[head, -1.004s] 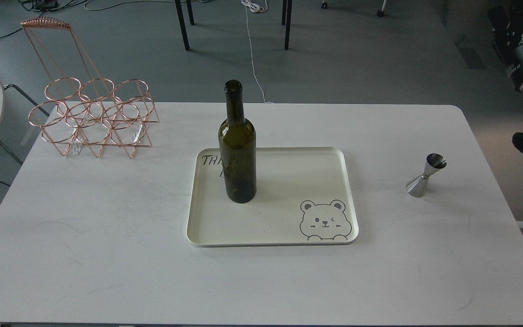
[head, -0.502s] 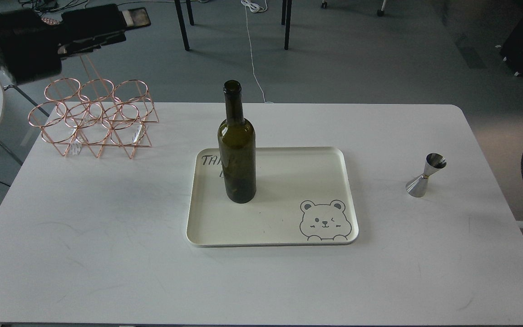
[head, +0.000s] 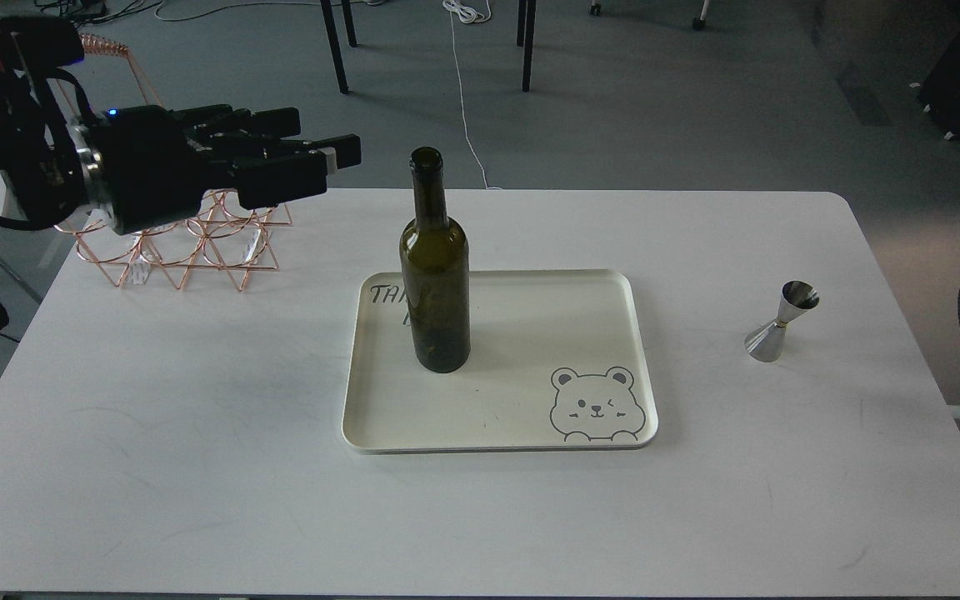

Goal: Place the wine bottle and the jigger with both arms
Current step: 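Reach the left gripper to the wine bottle neck and grasp it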

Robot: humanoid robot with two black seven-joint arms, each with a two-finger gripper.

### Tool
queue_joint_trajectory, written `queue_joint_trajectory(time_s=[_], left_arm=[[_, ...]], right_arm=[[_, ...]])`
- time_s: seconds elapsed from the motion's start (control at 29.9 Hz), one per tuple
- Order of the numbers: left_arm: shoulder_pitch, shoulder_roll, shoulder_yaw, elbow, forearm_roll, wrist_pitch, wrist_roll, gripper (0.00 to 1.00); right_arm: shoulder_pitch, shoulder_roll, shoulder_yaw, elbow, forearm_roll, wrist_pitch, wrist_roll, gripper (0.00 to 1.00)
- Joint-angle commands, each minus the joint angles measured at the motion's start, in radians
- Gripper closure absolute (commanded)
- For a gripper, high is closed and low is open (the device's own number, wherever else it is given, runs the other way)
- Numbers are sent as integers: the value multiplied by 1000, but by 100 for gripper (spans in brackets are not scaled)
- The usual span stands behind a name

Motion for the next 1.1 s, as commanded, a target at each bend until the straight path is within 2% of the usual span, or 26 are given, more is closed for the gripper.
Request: queue_joint_trajectory(time_s=[0.0, 0.13, 0.3, 0.47, 0.84, 1.07], left_arm=[[5, -55, 25, 0, 110, 14, 0, 6], [12, -100, 74, 15, 190, 35, 0, 8], [42, -151, 138, 29, 209, 171, 6, 10], [47, -183, 142, 38, 210, 179, 11, 13], [48, -260, 132, 133, 215, 182, 14, 13], [47, -282, 131, 149, 215, 202, 14, 14]], right_arm=[[9, -1, -1, -1, 0, 0, 0, 2], [11, -9, 1, -1, 0, 0, 0, 2], [9, -14, 0, -1, 0, 0, 0, 2], [9, -17, -2, -2, 0, 0, 0, 2], [6, -17, -2, -1, 0, 0, 0, 2], [5, -17, -2, -1, 0, 0, 0, 2]])
